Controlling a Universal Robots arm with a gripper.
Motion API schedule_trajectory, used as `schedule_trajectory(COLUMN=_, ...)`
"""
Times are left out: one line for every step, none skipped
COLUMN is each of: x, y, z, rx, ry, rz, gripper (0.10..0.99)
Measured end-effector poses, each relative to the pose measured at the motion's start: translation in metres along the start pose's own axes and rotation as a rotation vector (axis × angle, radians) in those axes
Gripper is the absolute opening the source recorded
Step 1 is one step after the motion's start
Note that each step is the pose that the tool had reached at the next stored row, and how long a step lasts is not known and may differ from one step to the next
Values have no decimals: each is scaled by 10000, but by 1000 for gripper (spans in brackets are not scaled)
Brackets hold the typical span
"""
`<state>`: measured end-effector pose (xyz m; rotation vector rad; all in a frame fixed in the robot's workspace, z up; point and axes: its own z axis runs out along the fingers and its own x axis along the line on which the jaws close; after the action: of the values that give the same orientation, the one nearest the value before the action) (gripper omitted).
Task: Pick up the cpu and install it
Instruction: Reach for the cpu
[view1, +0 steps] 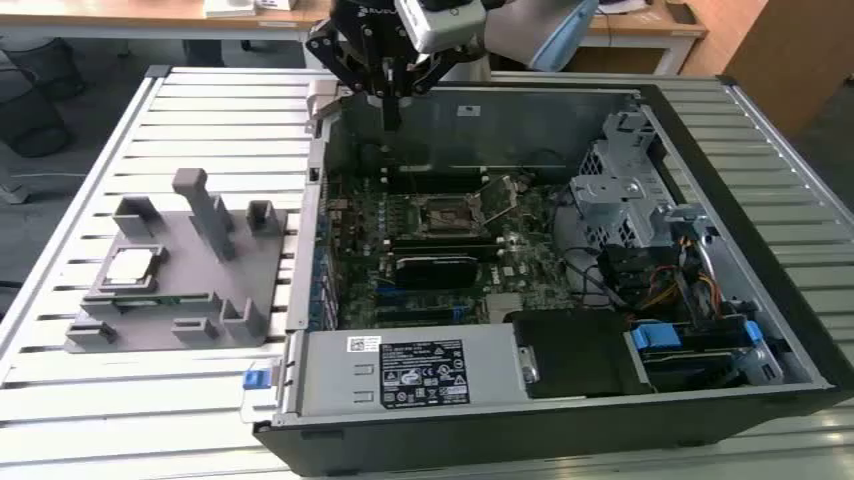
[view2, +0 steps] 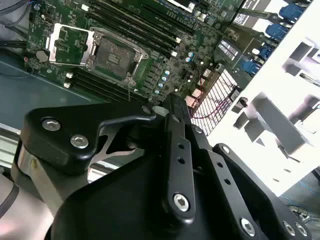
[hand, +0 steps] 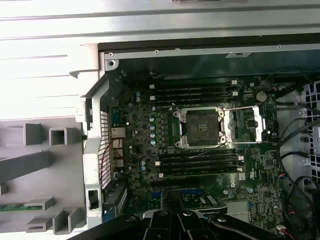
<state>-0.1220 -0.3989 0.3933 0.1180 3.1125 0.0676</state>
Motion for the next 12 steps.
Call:
schedule_trajectory(x=0, y=0, z=0, rx=0, ry=0, rz=0, gripper=106)
schedule_trajectory(x=0, y=0, z=0, rx=0, ry=0, rz=0, gripper=106)
schedule_trajectory(x=0, y=0, z=0, rx=0, ry=0, rz=0, gripper=106)
schedule_trajectory(x=0, y=0, z=0, rx=0, ry=0, rz=0, gripper=106)
schedule_trajectory(x=0, y=0, z=0, rx=0, ry=0, rz=0, gripper=106)
schedule_trajectory(x=0, y=0, z=0, rx=0, ry=0, rz=0, gripper=106)
schedule_trajectory(x=0, y=0, z=0, rx=0, ry=0, rz=0, gripper=106)
schedule_trajectory(x=5, y=0, z=0, rx=1, ry=1, rz=1, gripper=106)
schedule_trajectory(x=14, y=-1, z=0, rx=1, ry=1, rz=1, gripper=106)
schedule_trajectory(x=27, y=-2, z=0, rx=2, ry=0, rz=0, gripper=106)
schedule_trajectory(x=44, y=-3, z=0, rx=2, ry=0, rz=0, gripper=106)
schedule_trajectory(x=62, y=-5, z=0, rx=1, ry=0, rz=-1, gripper=106)
